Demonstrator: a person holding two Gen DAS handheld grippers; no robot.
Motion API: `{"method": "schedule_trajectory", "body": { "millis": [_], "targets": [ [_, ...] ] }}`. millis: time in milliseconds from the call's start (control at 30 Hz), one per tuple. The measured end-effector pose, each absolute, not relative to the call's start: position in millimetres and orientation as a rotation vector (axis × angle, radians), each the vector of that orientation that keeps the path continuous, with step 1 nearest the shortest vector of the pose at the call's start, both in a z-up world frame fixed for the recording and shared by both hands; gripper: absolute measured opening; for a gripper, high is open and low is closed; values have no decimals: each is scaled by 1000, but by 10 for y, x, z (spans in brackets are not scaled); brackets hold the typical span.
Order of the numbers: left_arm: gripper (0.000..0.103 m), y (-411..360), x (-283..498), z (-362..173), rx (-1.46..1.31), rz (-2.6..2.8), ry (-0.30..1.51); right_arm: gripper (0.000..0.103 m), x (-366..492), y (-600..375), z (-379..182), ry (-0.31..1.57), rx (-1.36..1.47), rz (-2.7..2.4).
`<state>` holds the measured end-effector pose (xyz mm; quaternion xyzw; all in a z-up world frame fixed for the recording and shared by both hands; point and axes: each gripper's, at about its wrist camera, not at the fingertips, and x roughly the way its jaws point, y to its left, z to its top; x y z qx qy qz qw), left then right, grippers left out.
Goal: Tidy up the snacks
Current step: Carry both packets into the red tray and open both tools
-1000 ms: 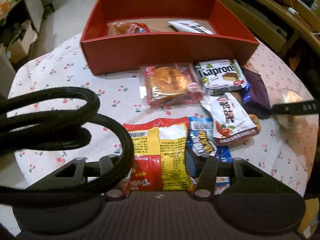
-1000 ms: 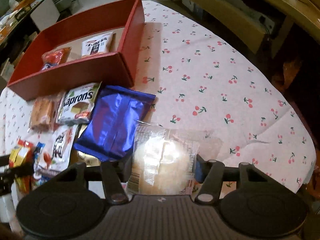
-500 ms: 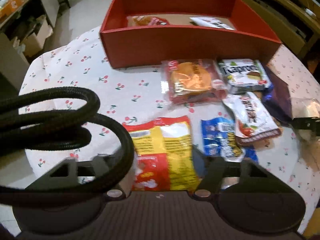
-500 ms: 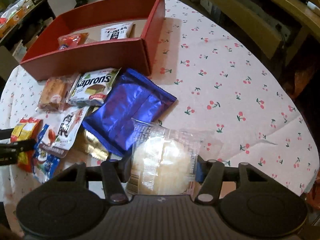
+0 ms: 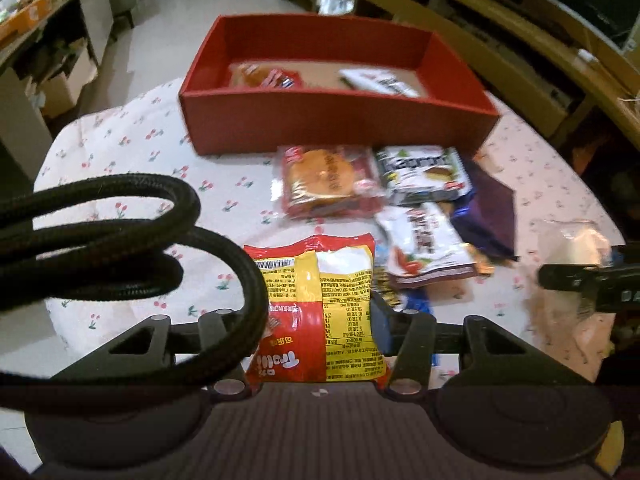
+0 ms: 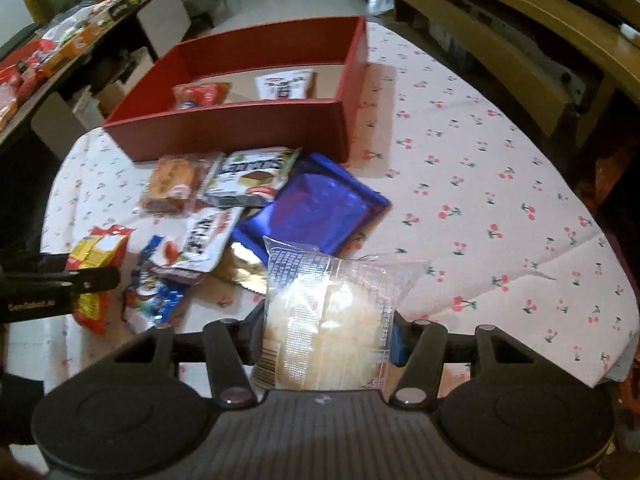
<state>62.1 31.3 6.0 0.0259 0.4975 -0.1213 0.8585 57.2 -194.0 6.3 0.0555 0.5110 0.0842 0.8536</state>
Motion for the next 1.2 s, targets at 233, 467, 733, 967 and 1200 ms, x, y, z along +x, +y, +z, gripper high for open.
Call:
{"method": "schedule_trajectory", "body": {
  "millis": [233,467,733,967,1200],
  "targets": [
    [60,162,674,170,61,-280,1001,62,666,-1701,225,1022,90,236],
    [60,105,926,355,40,-258,940,62,938,-1602,488,938,87,258],
    [59,-19,1348,563,25,-238,872,62,1410,-1547,656,883,89,255],
    [59,-73,1856,572,11,-200,850,62,1954,-1609,677,866,105,223],
    [59,-58,2172,424,19,-145,875,62,2389,-1570,494,887,86,206]
  ]
}}
